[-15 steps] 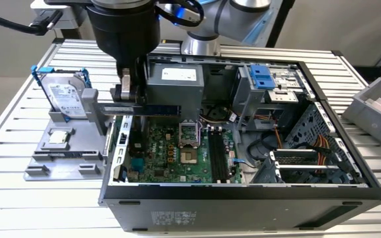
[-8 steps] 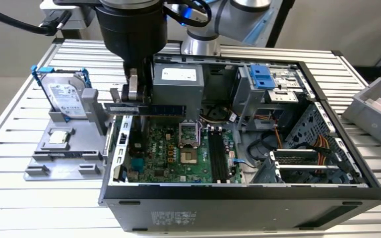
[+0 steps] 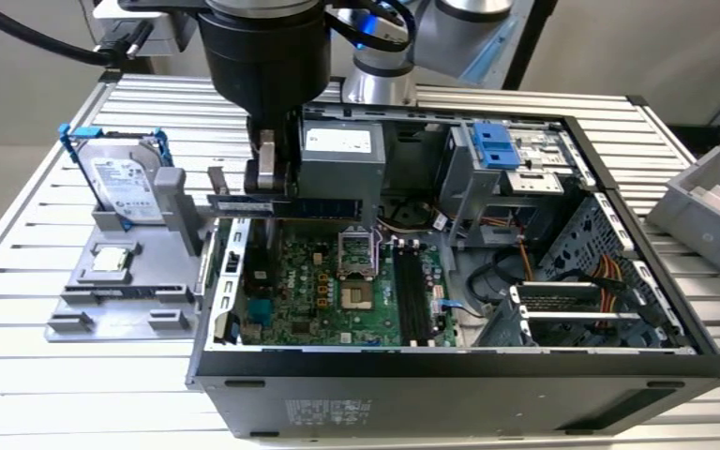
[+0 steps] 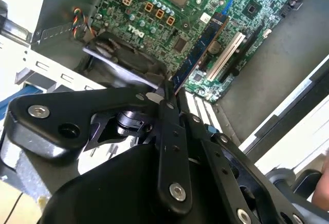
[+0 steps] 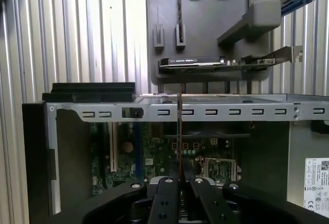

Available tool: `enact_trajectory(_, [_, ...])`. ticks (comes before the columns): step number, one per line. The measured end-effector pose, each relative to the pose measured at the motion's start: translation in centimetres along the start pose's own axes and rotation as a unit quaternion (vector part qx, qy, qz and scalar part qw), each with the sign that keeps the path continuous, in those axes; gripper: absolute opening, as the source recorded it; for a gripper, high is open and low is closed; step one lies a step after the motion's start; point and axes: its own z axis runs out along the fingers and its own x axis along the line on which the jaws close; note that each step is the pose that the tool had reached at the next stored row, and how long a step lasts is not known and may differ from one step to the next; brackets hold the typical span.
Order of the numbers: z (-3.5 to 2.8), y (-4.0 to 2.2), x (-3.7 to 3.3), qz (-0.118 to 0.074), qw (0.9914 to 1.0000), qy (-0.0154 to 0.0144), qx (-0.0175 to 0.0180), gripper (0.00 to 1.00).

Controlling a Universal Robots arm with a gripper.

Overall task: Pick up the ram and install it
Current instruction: 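Pick up the ram and move it above insertion slot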

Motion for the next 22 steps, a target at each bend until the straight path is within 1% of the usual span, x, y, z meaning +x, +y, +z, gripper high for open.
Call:
enact_trajectory(16, [0.02, -1.74, -0.07, -0.001, 1.00000, 0.0000, 0.0000, 0.00])
enact_trajectory(17, [0.02, -1.96, -0.08, -0.001, 1.00000, 0.0000, 0.0000, 0.00])
enact_trajectory(22, [0.04, -2.48, -0.10, -0.001, 1.00000, 0.0000, 0.0000, 0.00])
